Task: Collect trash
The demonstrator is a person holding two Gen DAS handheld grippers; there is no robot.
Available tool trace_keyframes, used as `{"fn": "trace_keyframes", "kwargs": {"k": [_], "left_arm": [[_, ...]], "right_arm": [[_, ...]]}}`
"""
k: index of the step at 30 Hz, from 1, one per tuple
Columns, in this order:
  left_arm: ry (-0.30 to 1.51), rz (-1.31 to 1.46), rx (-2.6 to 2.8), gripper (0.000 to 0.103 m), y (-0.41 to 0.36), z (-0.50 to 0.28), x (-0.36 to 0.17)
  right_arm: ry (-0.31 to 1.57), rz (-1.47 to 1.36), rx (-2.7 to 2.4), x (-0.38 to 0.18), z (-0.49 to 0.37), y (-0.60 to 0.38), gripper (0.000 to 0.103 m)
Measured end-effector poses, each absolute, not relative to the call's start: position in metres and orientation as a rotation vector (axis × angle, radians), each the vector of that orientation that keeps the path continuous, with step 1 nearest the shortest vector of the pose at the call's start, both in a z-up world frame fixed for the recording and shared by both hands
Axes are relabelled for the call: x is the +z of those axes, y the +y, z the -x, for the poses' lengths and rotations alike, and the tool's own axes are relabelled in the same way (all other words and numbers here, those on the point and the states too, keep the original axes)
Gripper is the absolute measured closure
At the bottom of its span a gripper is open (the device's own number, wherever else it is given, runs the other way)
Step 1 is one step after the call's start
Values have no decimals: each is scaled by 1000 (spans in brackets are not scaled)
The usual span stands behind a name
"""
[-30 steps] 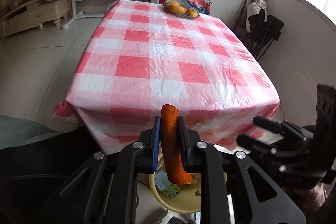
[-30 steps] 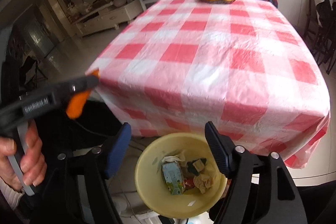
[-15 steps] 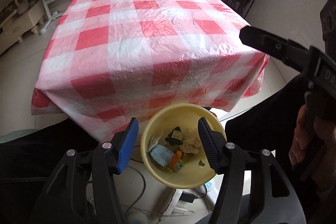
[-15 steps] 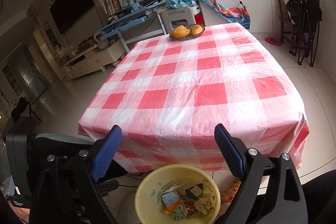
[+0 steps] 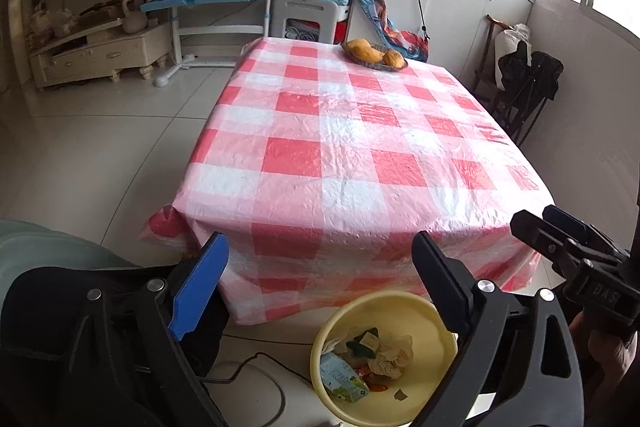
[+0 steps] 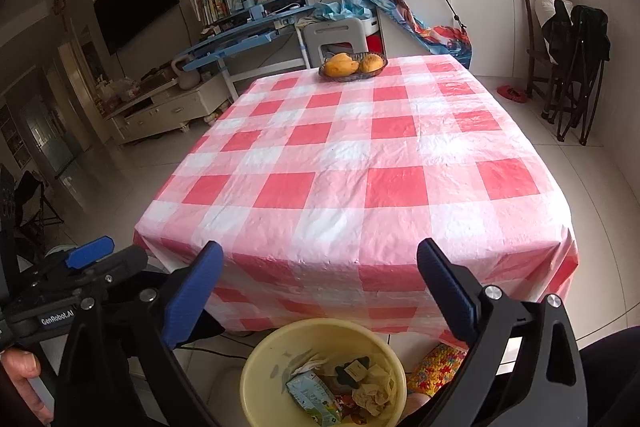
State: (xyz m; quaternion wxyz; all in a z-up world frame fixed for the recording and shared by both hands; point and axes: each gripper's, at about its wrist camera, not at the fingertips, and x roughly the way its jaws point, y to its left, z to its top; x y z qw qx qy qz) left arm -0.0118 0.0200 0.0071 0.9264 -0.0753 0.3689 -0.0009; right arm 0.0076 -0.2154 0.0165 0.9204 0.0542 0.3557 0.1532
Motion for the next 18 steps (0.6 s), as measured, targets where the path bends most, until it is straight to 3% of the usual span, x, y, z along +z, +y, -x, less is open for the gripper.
{"fn": "trace_keyframes", "kwargs": {"k": [18], "left_arm": [[708,174,61,9,28,14,13]], "right_arm": [[722,-53,291,14,-7,-207,8]]}}
